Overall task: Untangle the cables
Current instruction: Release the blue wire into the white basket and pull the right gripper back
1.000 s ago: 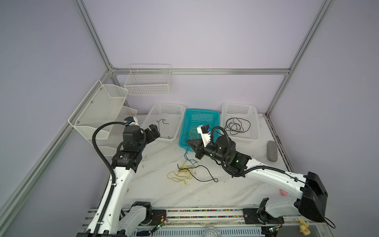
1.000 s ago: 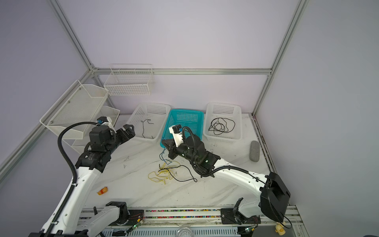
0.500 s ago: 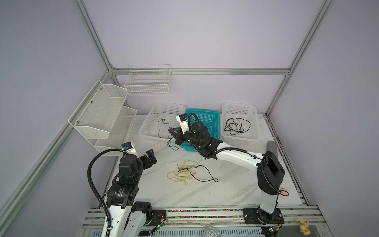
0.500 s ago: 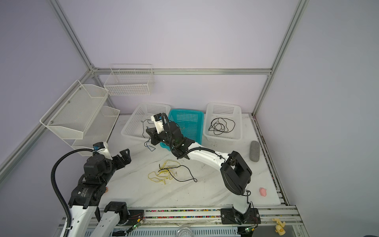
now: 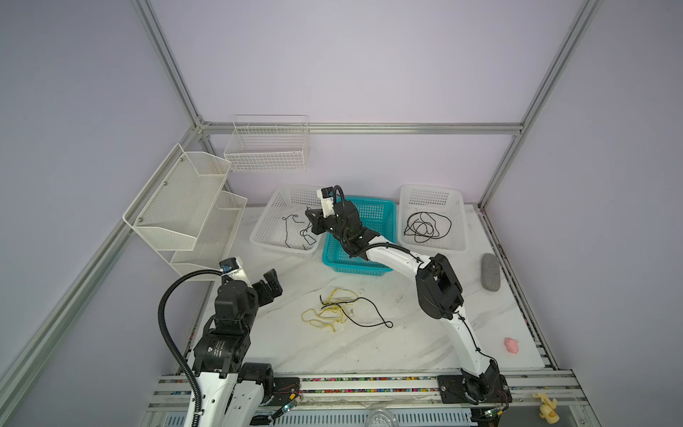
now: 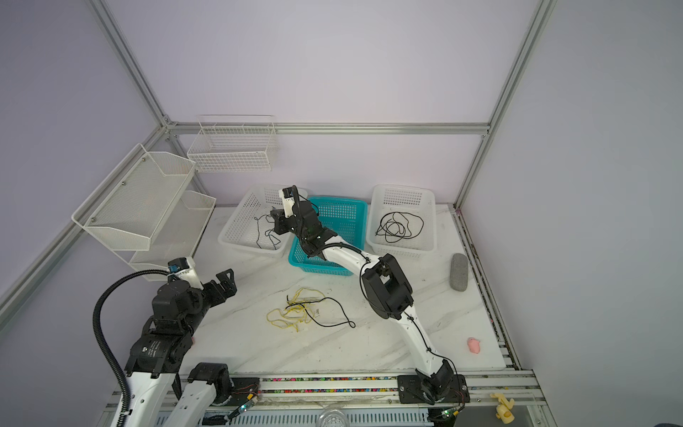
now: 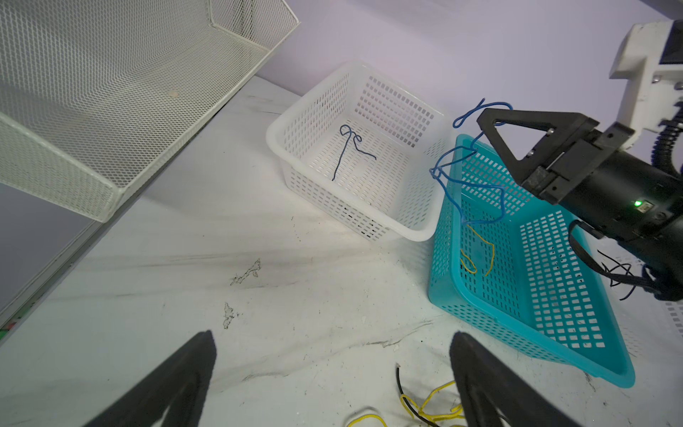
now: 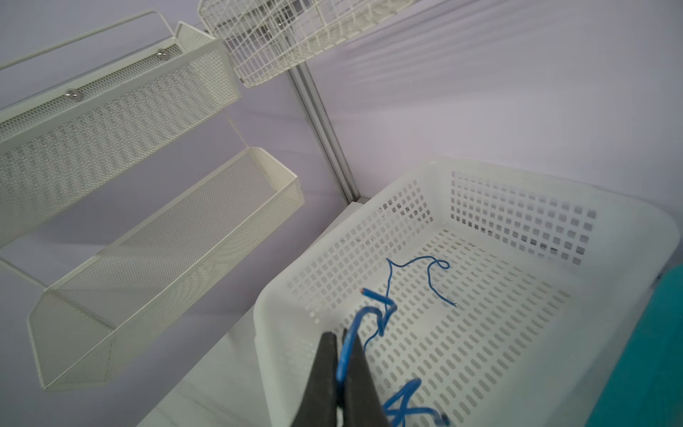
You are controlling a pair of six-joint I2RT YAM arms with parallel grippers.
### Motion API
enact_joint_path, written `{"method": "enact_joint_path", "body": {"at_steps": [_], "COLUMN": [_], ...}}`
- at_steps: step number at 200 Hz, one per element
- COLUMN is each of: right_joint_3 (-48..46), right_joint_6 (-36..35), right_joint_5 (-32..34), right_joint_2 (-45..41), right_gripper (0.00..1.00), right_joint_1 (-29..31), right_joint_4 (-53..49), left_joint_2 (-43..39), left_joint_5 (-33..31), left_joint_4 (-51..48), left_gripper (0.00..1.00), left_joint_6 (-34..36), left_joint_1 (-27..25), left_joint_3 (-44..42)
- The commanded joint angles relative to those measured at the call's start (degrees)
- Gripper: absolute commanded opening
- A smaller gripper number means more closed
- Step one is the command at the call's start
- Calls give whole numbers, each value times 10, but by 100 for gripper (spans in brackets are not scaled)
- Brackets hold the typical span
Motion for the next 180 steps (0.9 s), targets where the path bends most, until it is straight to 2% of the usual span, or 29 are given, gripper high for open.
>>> {"method": "enact_joint_path", "body": {"at_steps": [1, 62, 124, 143, 180], "right_joint_3": [69, 238, 280, 287, 290], "right_joint_6": [-14, -24, -22, -22, -25], "right_joint_5": [11, 19, 19, 16, 11], "right_joint_2": [41, 158, 191, 196, 194], "right_gripper": [0, 0, 0, 8, 17], "right_joint_1": [-1, -6, -8, -8, -8], "right_joint_4": [-12, -66, -76, -81, -86], "left_joint_2": [0, -3, -6, -7, -7], "left_joint_5": [-1, -1, 3, 4, 4], "left_joint_4": [23, 25, 27, 28, 28], "left_gripper": [100, 100, 100, 100, 100], "left_joint_6": [4, 4, 4, 4, 5], "left_joint_1": [-3, -3, -3, -3, -3], "left_joint_3": [-21, -23, -24, -24, -25]}}
